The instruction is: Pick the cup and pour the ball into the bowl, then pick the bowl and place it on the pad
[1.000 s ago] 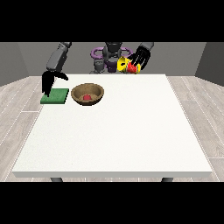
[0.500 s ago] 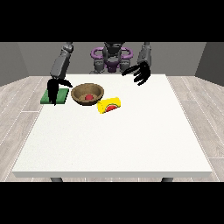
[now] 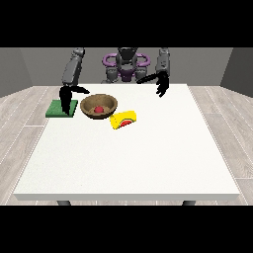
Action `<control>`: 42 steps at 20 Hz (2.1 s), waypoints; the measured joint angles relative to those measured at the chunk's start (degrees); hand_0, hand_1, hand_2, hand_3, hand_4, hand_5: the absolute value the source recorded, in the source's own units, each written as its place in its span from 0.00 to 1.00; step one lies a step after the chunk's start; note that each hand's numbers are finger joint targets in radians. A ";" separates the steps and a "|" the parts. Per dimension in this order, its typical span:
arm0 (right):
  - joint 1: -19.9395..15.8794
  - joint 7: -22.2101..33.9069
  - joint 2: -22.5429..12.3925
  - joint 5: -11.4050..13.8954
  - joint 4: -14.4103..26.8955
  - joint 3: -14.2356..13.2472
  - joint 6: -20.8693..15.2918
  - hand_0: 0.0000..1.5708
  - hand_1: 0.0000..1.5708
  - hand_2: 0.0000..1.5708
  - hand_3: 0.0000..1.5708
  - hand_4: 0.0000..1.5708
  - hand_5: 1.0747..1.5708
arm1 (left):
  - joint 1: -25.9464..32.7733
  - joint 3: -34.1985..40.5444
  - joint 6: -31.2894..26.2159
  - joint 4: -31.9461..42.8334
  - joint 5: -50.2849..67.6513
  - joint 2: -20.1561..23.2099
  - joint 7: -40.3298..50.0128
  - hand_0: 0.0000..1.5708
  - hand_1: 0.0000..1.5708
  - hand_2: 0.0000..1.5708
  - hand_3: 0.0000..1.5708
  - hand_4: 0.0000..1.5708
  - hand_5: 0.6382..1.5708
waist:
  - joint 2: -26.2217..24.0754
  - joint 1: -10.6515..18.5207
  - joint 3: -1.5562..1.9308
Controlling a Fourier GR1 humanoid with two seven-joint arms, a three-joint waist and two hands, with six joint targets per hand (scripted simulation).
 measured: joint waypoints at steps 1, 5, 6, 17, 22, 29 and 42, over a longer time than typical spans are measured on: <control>0.55 -0.29 0.75 0.14 0.33 0.28 -0.34 0.00 0.00 0.00 0.00 0.12 0.96 | 0.54 0.14 -0.18 0.17 0.25 0.06 -0.36 0.00 0.00 0.00 0.00 0.00 0.97 | -0.56 -0.20 -0.01; 0.14 -3.23 0.86 -0.16 3.84 -0.48 0.20 0.00 0.00 0.00 0.00 0.16 0.96 | -0.17 -1.22 -0.71 -2.47 0.61 0.08 1.38 0.00 0.00 0.00 0.00 0.00 0.98 | 0.90 1.30 0.02; -0.04 -4.08 0.61 -0.29 4.21 -0.68 0.56 0.00 0.00 0.00 0.00 0.15 0.95 | -0.54 -1.26 -0.85 -2.97 0.58 0.19 1.68 0.00 0.00 0.00 0.00 0.00 0.98 | 1.30 1.40 -0.16; -1.22 -8.85 -0.76 -2.02 7.34 -3.72 0.34 0.00 0.00 0.00 0.00 0.15 0.92 | -1.79 -4.25 -2.98 -9.84 -0.55 0.09 5.45 0.00 0.00 0.00 0.00 0.00 0.99 | 3.91 5.62 -1.32; -2.19 -5.08 3.05 -2.03 8.22 -2.38 -1.76 0.00 0.00 0.00 0.00 0.24 0.96 | 0.68 -2.58 -4.70 -8.23 1.23 1.28 4.84 0.00 0.00 0.00 0.00 0.00 0.99 | 0.54 5.17 -0.52; -3.99 -3.24 6.46 -2.05 9.68 -1.50 -6.20 1.00 1.00 1.00 0.52 0.42 1.00 | 2.01 -1.87 -5.28 -8.31 1.71 1.84 4.47 0.00 0.00 0.00 0.00 0.00 1.00 | -0.18 4.81 -0.39; -4.88 8.22 3.60 4.76 11.15 3.63 -18.54 1.00 1.00 1.00 1.00 0.65 0.97 | 3.64 1.97 -7.85 -6.12 5.01 4.52 3.34 0.00 0.00 0.00 0.00 0.00 1.00 | -4.28 4.33 -0.36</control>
